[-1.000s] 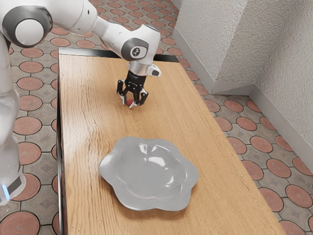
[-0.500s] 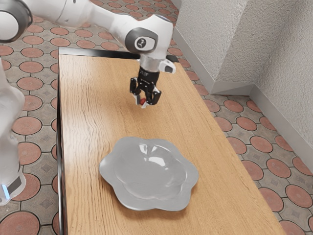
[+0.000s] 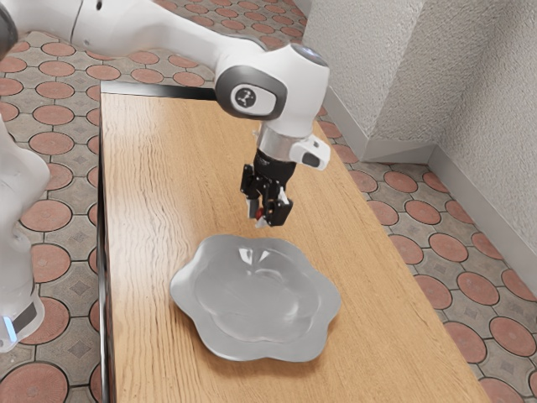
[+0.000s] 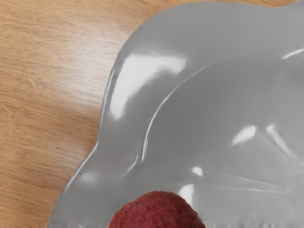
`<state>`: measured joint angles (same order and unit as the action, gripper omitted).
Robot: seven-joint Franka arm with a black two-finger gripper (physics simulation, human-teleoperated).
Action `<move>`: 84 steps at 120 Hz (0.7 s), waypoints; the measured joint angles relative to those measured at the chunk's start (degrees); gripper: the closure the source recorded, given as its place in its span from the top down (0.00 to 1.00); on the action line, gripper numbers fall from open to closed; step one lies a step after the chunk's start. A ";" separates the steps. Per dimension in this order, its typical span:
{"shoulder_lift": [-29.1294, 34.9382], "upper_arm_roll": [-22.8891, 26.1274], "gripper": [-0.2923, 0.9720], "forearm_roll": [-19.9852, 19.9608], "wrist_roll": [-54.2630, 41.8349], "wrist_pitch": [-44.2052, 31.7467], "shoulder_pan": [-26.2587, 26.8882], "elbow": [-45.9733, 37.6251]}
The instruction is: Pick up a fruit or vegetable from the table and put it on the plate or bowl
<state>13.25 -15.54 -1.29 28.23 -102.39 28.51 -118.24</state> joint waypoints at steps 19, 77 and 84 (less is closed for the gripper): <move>0.33 3.01 0.32 -0.02 1.57 0.18 1.24 -0.05; -1.16 4.24 0.70 0.60 4.74 1.63 4.30 4.07; -1.21 4.55 0.73 0.86 5.10 2.16 4.32 4.32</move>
<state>12.04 -10.99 -0.43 33.33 -100.24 32.83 -113.91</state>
